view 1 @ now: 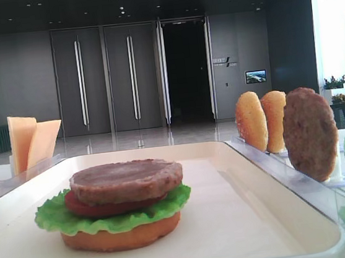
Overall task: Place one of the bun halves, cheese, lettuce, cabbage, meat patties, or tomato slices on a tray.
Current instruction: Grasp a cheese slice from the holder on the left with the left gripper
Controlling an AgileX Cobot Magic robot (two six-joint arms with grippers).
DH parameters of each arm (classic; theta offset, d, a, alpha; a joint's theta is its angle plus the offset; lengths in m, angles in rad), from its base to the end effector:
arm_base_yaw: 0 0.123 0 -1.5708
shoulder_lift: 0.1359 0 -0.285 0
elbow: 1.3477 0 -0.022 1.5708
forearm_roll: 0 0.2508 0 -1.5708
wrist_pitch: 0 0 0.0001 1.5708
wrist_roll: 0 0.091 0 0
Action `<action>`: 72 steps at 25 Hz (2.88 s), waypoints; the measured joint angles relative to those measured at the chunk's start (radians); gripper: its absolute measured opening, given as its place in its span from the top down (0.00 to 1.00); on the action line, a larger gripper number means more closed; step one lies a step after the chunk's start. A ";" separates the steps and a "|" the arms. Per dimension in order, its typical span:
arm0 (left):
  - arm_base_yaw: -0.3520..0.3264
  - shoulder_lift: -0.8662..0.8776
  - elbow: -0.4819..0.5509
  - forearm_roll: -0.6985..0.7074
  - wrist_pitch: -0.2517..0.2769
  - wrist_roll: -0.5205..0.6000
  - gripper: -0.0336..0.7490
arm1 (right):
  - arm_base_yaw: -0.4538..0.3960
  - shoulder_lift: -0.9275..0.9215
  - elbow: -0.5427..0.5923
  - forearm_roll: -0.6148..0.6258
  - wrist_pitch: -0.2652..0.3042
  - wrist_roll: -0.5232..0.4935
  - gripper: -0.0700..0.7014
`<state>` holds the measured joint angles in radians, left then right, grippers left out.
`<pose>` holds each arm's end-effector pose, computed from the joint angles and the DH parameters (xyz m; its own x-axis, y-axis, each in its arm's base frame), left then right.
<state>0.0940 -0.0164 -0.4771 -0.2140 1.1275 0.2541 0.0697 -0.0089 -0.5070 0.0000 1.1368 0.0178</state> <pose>-0.0070 -0.0182 0.2671 -0.4918 0.1118 -0.8635 0.1528 0.9874 0.0408 -0.0103 -0.0007 0.2731 -0.5086 -0.0177 -0.8608 -0.0606 0.9980 0.0153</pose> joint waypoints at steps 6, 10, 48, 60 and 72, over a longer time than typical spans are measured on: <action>0.000 0.000 0.000 0.000 0.000 0.000 0.27 | 0.000 0.000 0.000 0.000 0.000 0.000 0.24; 0.000 0.000 0.000 0.000 0.000 0.000 0.27 | 0.000 0.000 0.000 0.000 0.000 0.000 0.24; 0.000 0.000 0.000 0.002 -0.004 -0.054 0.33 | 0.000 0.000 0.000 0.000 0.000 0.000 0.24; 0.000 0.182 -0.084 0.028 -0.015 -0.109 0.33 | 0.000 0.000 0.000 0.000 0.000 0.000 0.24; 0.000 0.642 -0.381 0.082 -0.016 -0.163 0.33 | 0.000 0.000 0.000 0.000 0.000 0.000 0.24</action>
<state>0.0940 0.6256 -0.8584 -0.1318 1.1110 0.0915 0.0697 -0.0089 -0.5070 0.0000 1.1368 0.0178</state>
